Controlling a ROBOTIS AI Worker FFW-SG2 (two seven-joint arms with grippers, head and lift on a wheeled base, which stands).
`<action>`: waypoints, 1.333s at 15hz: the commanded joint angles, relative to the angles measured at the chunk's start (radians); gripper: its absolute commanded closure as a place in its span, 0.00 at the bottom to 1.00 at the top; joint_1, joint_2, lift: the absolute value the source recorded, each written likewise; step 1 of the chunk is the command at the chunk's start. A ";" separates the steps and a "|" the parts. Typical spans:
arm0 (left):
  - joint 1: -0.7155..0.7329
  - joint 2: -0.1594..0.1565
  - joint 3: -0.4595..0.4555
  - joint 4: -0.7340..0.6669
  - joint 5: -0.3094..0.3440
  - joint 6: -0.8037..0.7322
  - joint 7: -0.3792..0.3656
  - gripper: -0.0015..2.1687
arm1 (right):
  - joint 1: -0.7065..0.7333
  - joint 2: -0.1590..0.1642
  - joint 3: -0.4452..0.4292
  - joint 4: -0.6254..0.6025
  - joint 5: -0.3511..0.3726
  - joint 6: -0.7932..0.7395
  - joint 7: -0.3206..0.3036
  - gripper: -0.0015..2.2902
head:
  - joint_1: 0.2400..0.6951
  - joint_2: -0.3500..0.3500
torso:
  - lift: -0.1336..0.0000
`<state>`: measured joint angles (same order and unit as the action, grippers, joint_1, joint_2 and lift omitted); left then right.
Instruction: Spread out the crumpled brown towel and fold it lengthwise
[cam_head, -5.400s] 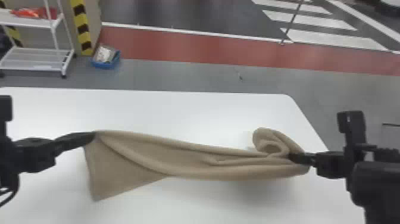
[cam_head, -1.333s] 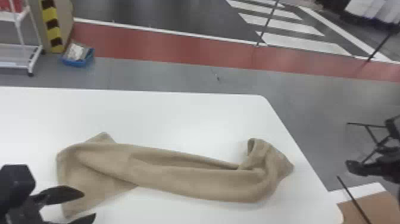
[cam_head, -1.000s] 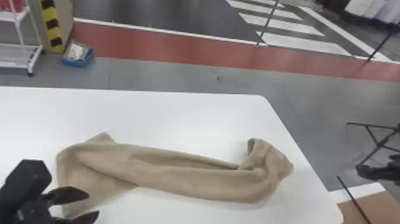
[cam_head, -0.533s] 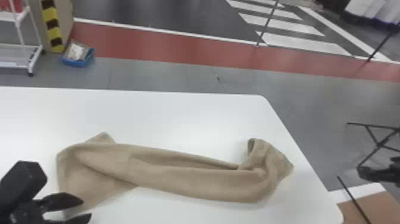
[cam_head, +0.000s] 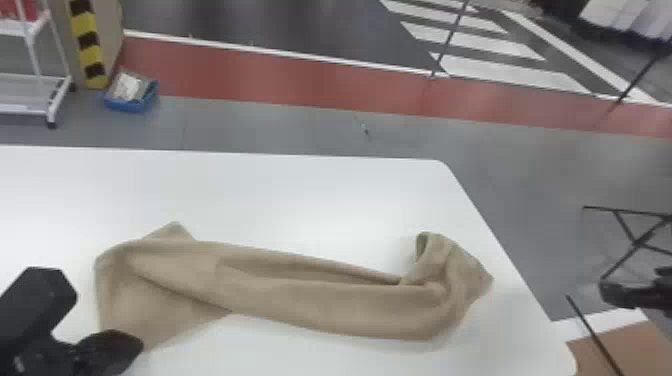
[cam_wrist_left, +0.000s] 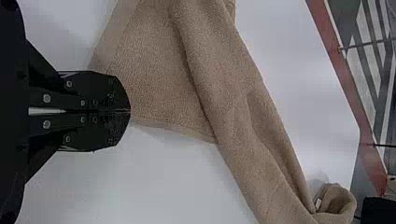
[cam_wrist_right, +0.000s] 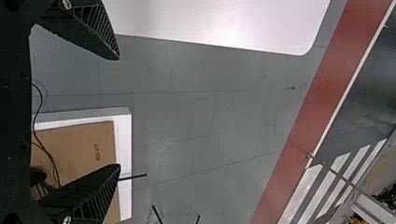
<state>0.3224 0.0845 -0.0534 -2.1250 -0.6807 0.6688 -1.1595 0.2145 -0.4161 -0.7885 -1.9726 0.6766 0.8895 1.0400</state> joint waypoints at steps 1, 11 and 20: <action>0.000 0.001 0.009 -0.006 0.001 0.005 0.004 0.58 | 0.000 -0.001 0.002 0.001 0.000 -0.013 -0.002 0.03 | 1.00 0.00 | 0.07; -0.051 -0.005 0.089 -0.062 0.026 0.036 -0.016 0.65 | 0.035 0.017 0.101 0.018 0.106 -0.350 -0.002 0.03 | 1.00 0.00 | 0.07; 0.049 0.038 0.087 -0.085 -0.011 -0.111 -0.039 0.20 | 0.063 0.022 0.089 0.018 0.104 -0.341 0.012 0.03 | 1.00 0.00 | 0.07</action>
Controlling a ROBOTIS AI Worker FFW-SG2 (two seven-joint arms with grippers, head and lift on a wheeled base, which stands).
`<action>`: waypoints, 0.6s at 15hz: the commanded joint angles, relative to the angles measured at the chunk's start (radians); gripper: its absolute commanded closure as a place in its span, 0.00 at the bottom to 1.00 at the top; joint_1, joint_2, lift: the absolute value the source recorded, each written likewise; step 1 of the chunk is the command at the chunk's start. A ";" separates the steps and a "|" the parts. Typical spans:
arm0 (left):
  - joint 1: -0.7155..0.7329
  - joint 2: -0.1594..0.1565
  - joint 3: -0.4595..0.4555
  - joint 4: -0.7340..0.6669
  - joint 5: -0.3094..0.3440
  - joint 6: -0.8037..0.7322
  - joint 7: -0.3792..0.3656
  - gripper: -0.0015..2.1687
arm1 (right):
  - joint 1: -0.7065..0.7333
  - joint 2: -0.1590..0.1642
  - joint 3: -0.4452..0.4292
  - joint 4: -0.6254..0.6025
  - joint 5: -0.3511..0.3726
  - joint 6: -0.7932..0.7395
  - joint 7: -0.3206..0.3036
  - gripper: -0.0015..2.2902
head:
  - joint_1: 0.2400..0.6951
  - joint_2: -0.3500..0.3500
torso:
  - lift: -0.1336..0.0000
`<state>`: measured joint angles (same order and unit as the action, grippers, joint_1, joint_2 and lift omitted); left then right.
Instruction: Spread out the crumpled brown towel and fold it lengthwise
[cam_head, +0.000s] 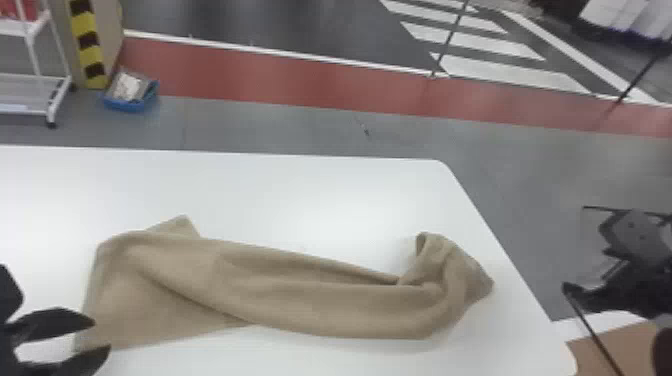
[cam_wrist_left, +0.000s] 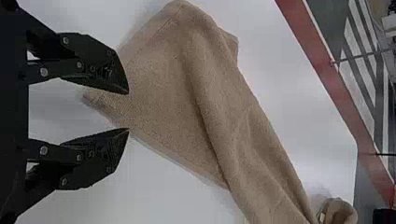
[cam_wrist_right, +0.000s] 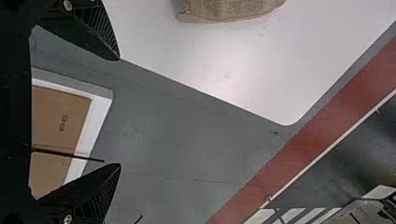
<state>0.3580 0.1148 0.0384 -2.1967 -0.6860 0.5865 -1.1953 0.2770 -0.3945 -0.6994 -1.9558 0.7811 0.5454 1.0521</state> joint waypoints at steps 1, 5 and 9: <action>0.019 0.011 -0.012 -0.015 -0.020 -0.066 -0.007 0.20 | 0.001 0.000 0.000 0.003 -0.003 0.006 -0.001 0.03 | 1.00 0.00 | 0.07; 0.002 0.036 -0.075 0.000 -0.086 -0.084 -0.006 0.28 | 0.004 0.003 -0.006 0.023 -0.008 0.012 0.000 0.03 | 1.00 0.00 | 0.07; -0.037 0.057 -0.123 0.035 -0.173 -0.081 -0.004 0.28 | 0.011 0.000 -0.022 0.038 -0.016 0.009 -0.001 0.03 | 1.00 0.00 | 0.07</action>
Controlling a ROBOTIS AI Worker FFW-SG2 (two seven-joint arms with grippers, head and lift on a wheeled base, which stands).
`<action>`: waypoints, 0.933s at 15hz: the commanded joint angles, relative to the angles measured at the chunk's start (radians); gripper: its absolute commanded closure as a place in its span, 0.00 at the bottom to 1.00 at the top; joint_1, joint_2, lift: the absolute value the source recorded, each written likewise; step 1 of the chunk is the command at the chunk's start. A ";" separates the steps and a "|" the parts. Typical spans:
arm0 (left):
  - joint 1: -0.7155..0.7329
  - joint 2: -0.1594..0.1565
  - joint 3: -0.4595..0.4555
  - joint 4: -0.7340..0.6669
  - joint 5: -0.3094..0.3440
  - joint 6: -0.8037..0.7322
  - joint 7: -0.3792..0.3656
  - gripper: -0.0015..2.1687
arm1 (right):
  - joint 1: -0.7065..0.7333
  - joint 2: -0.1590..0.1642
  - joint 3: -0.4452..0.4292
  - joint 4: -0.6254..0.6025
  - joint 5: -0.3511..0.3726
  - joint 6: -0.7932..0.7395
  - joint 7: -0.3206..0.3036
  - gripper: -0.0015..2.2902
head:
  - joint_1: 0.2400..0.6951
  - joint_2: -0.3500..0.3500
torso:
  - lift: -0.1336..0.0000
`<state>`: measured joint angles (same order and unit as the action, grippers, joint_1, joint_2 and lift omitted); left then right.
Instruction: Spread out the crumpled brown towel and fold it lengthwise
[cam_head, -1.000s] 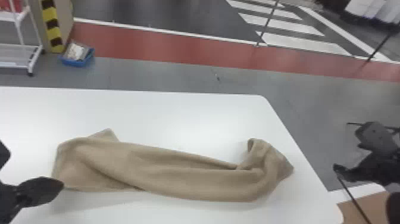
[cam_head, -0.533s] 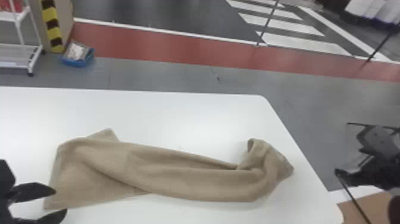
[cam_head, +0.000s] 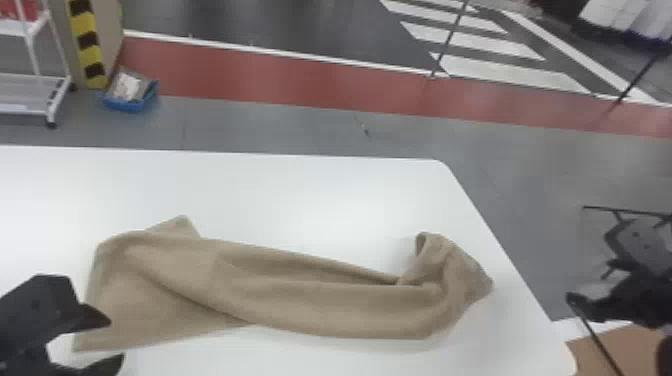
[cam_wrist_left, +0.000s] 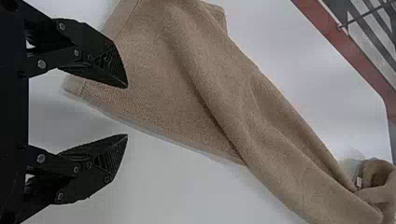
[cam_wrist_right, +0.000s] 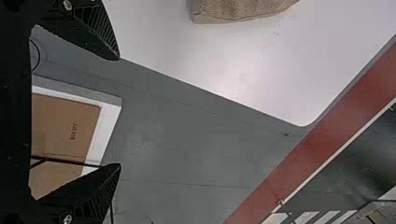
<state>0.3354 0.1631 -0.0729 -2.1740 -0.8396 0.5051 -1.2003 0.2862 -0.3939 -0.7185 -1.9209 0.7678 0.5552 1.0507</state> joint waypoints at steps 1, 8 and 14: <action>-0.025 0.009 -0.015 0.022 -0.030 0.003 -0.001 0.28 | 0.005 0.000 -0.006 0.003 -0.002 -0.001 0.000 0.03 | 1.00 0.00 | 0.07; -0.061 0.038 -0.027 0.065 -0.099 0.003 -0.068 0.29 | 0.008 0.000 -0.021 0.002 -0.008 -0.004 0.000 0.03 | 1.00 0.00 | 0.07; -0.082 0.033 -0.028 0.095 -0.116 0.010 -0.058 0.45 | 0.010 0.004 -0.022 0.002 -0.008 -0.001 0.000 0.03 | 1.00 0.00 | 0.07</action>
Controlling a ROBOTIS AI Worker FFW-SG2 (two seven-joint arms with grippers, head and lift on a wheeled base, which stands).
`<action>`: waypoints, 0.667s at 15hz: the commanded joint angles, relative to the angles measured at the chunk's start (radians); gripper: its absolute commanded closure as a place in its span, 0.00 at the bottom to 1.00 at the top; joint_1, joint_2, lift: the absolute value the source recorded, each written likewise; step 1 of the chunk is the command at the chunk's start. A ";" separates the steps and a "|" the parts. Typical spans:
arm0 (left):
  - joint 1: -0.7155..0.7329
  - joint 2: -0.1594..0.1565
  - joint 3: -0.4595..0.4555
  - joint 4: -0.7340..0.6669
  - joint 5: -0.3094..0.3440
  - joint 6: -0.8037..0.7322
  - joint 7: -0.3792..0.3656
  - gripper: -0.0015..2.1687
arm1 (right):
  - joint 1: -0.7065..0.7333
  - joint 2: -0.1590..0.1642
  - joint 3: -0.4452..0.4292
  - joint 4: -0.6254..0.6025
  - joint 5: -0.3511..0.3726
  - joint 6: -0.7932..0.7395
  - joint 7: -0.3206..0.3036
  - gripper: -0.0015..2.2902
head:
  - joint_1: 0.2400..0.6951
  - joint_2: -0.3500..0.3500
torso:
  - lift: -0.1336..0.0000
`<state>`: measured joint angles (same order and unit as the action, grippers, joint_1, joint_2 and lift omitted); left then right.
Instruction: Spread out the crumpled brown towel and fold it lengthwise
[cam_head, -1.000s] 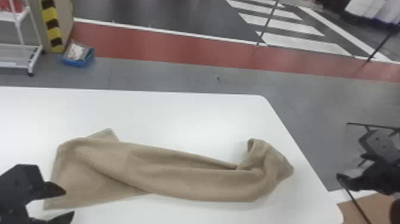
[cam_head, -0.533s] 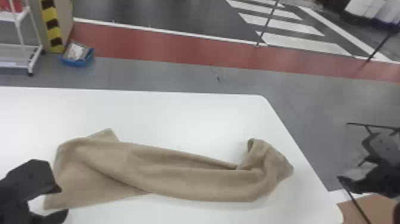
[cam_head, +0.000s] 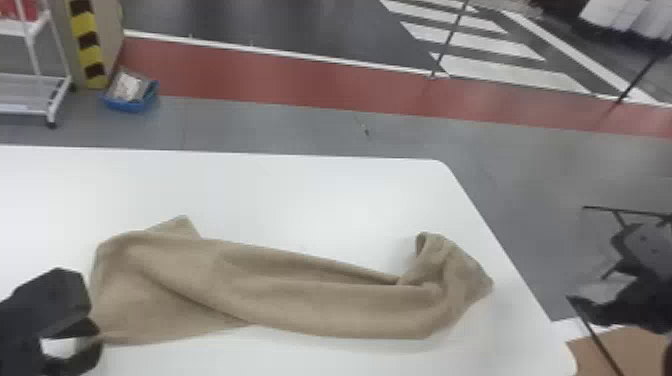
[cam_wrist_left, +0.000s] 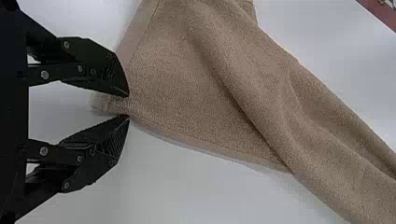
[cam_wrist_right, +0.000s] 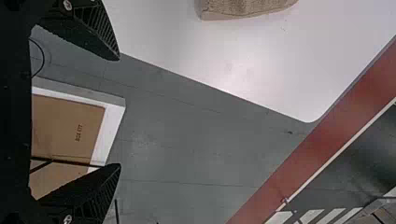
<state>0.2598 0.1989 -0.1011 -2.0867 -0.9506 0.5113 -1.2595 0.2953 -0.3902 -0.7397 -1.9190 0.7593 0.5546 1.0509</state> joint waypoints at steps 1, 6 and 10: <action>-0.007 -0.003 -0.002 0.010 -0.005 0.003 0.005 0.45 | 0.001 0.001 -0.003 0.000 0.000 0.000 0.000 0.03 | 1.00 0.00 | 0.07; -0.008 -0.001 0.001 0.000 -0.011 0.000 -0.008 0.58 | 0.004 -0.007 0.020 0.006 0.012 -0.104 -0.022 0.03 | 1.00 0.00 | 0.07; -0.002 -0.001 0.000 -0.003 -0.013 0.003 -0.011 0.58 | -0.030 -0.090 0.155 0.113 0.132 -0.279 -0.025 0.04 | 1.00 0.00 | 0.07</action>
<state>0.2546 0.1978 -0.0995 -2.0889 -0.9621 0.5146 -1.2703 0.2848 -0.4461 -0.6465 -1.8500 0.8324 0.3199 1.0272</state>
